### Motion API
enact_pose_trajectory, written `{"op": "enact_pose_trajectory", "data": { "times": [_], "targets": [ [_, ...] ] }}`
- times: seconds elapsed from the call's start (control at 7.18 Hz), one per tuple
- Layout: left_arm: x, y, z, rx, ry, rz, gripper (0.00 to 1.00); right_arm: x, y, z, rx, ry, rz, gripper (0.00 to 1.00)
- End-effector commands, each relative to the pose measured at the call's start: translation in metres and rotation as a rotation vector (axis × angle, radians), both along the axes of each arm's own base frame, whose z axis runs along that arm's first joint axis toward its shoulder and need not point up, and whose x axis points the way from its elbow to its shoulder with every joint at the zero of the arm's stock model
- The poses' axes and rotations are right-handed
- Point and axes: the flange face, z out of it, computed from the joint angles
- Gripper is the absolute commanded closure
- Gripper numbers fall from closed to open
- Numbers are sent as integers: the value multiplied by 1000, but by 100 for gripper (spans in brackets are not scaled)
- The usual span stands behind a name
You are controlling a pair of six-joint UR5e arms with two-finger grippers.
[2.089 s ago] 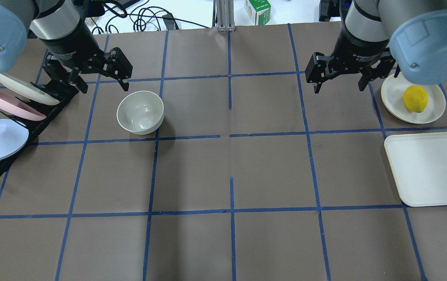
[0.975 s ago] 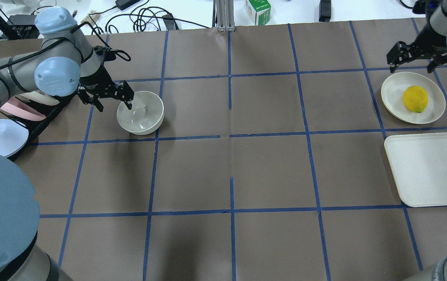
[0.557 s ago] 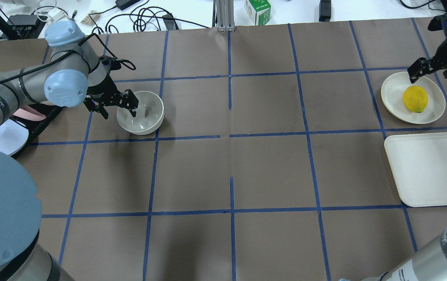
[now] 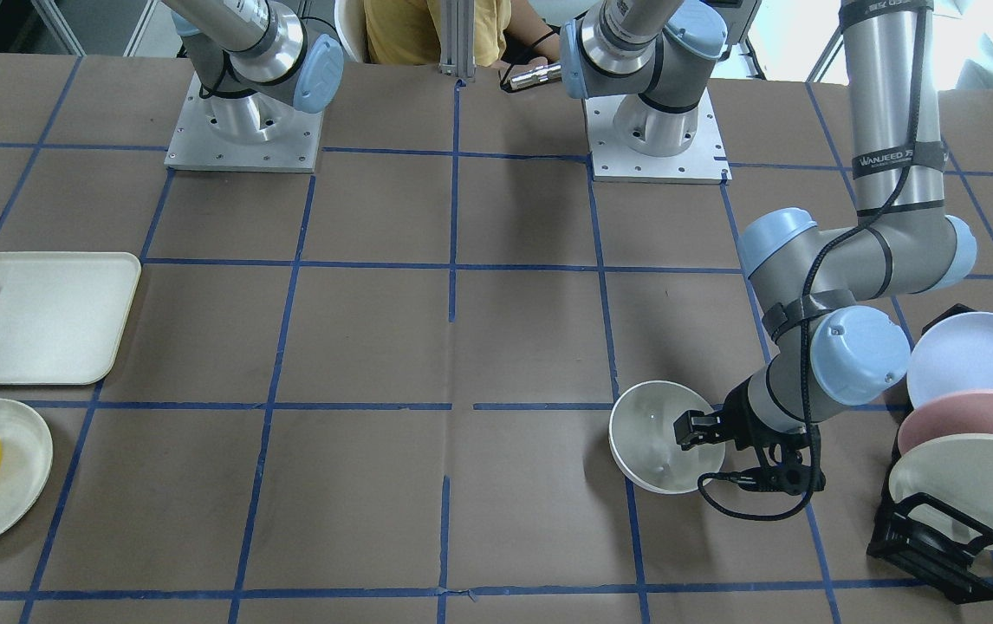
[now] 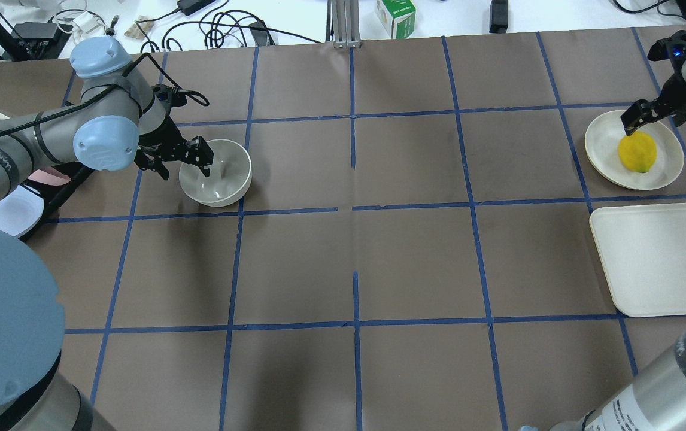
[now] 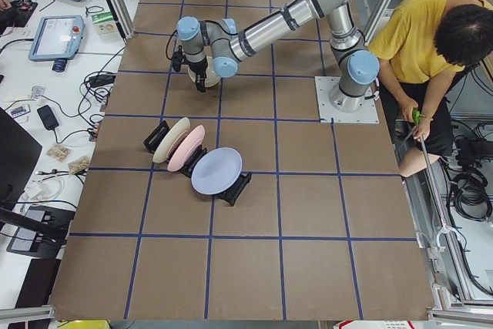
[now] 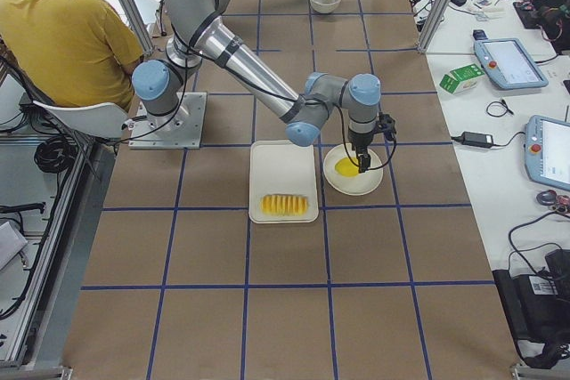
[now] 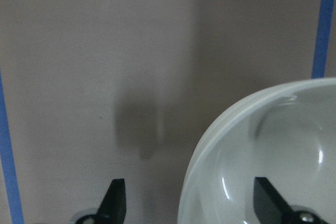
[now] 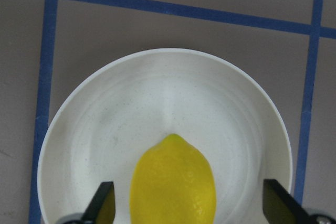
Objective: Place bowl and put lemon in it
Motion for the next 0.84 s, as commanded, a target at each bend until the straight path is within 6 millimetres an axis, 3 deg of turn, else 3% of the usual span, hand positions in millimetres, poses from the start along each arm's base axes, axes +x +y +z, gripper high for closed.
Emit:
{"op": "enact_pose_trajectory", "data": {
  "times": [0.0, 0.14, 0.28, 0.56, 0.7],
  "targets": [
    [-2, 0, 0, -2, 19, 1, 50, 2, -2, -15, 13, -33, 33, 0],
    [-1, 1, 0, -2, 19, 3, 75, 4, -4, -23, 12, -60, 37, 0],
    [2, 2, -2, 1, 19, 6, 90, 3, -4, -31, 25, -59, 36, 0],
    [3, 1, -1, -1, 19, 6, 100, 3, -3, -32, 33, -57, 36, 0],
    [3, 1, -1, 0, 19, 9, 100, 3, -3, -33, 35, -57, 35, 9]
  ]
}}
